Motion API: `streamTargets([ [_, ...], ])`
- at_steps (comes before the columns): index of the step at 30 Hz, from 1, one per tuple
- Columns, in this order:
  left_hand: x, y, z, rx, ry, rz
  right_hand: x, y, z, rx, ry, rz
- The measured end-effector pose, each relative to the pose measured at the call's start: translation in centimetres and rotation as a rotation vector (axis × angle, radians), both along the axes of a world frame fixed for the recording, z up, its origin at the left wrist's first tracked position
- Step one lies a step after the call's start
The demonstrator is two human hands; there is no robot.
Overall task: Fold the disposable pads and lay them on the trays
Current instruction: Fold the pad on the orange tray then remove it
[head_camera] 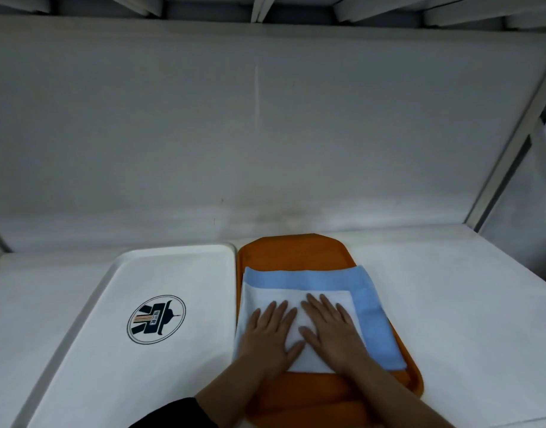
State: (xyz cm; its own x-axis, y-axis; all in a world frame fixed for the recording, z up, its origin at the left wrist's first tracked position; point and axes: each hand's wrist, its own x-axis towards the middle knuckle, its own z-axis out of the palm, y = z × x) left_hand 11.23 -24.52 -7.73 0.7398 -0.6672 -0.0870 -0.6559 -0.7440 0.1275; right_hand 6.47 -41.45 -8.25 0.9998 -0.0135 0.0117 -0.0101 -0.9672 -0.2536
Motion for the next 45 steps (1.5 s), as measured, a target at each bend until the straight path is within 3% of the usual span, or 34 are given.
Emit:
streamTargets([
  [6,-0.1,1.6,0.7,0.073,0.006,-0.005,-0.9,-2.9,0.5,-0.106,0.099,-0.198],
  [10,0.2,3.0,2.2,0.240,0.017,-0.061,-1.1,-3.7,1.7,-0.156,0.188,-0.278],
  [16,-0.7,4.0,5.2,0.331,-0.115,-0.254,-1.5,-2.7,3.9,-0.145,0.028,-0.285],
  [21,-3.1,1.8,6.4,0.344,-0.115,-0.360,-2.6,-0.4,5.8,-0.096,-0.070,-0.298],
  [29,-4.6,-0.7,6.5,0.283,-0.130,-0.205,-4.0,1.5,7.2,-0.020,-0.120,-0.247],
  [36,-3.4,-0.9,7.7,0.106,-0.125,0.038,-6.1,1.8,9.5,-0.052,-0.248,-0.360],
  [39,-3.6,-1.0,8.5,0.038,-0.117,0.098,-6.2,2.2,9.6,0.181,-0.132,-0.472],
  [43,-4.6,-1.4,9.5,-0.011,-0.139,0.075,-5.0,3.1,9.4,0.901,-0.066,-0.579],
  [45,-5.2,-1.6,9.8,-0.050,-0.169,0.038,-4.4,3.7,9.8,1.143,-0.090,-0.619],
])
